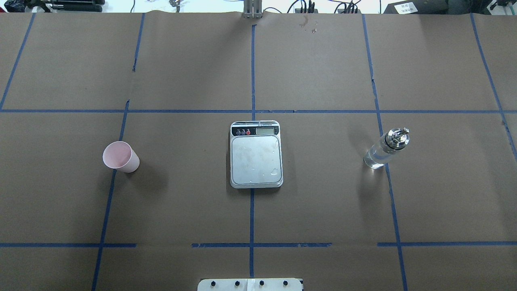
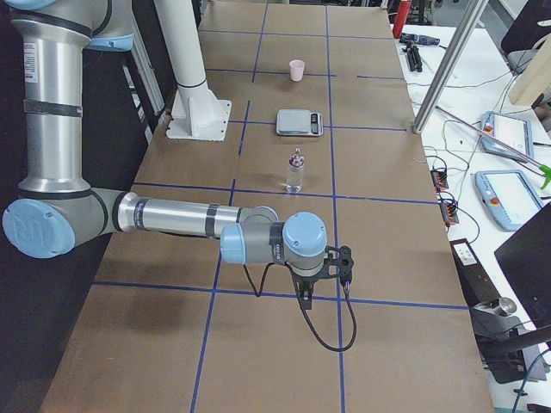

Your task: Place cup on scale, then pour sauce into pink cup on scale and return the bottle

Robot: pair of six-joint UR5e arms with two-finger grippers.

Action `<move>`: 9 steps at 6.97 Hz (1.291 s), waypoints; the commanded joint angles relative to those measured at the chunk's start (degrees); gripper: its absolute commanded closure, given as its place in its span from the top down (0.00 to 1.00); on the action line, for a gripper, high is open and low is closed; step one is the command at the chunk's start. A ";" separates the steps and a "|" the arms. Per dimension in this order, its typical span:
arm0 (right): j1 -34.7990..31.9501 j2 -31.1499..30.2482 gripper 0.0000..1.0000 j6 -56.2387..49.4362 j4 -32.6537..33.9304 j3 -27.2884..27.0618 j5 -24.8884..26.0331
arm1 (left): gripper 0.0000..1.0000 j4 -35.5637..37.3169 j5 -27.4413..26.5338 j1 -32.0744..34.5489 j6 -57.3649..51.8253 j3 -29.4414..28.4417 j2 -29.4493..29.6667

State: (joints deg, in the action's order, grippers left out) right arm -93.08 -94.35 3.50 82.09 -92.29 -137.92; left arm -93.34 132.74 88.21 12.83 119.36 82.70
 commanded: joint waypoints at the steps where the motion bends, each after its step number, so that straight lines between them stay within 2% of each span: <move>1: 0.00 -0.13 1.00 0.01 0.00 -0.70 -0.07 | 1.00 0.17 0.33 -9.05 6.75 4.49 7.50; 2: 0.00 -0.05 1.00 0.01 0.00 -0.87 0.02 | 1.00 0.00 0.33 -11.71 9.90 4.74 7.99; 3: 0.00 -0.05 1.00 -0.07 0.00 -1.05 0.02 | 1.00 -0.17 0.59 -16.35 12.37 4.31 10.96; 4: 0.00 -0.22 1.00 -0.07 0.00 -1.05 0.02 | 1.00 0.17 2.77 -18.92 19.00 3.17 11.86; 5: 0.00 -0.31 1.00 -0.07 0.00 -1.22 -0.06 | 1.00 -0.61 -1.82 -27.39 30.82 2.55 13.43; 6: 0.00 -0.31 1.00 -0.07 0.09 -1.49 -0.07 | 1.00 -0.61 -11.35 -34.69 39.81 2.20 13.71; 7: 0.09 -0.14 1.00 -0.07 0.09 -1.58 0.11 | 1.00 -1.57 -13.88 -37.46 45.73 1.06 13.45; 8: 0.00 -0.13 1.00 -0.07 0.09 -1.49 0.11 | 1.00 -4.63 -14.26 -38.71 49.27 -1.21 13.36; 9: 0.00 -0.13 1.00 -0.07 0.09 -1.49 0.11 | 1.00 -8.48 -17.48 -40.90 52.44 -4.37 13.27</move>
State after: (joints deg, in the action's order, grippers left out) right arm -93.05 -94.51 3.43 82.17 -93.77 -137.83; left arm -97.72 118.57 50.09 60.52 118.34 96.06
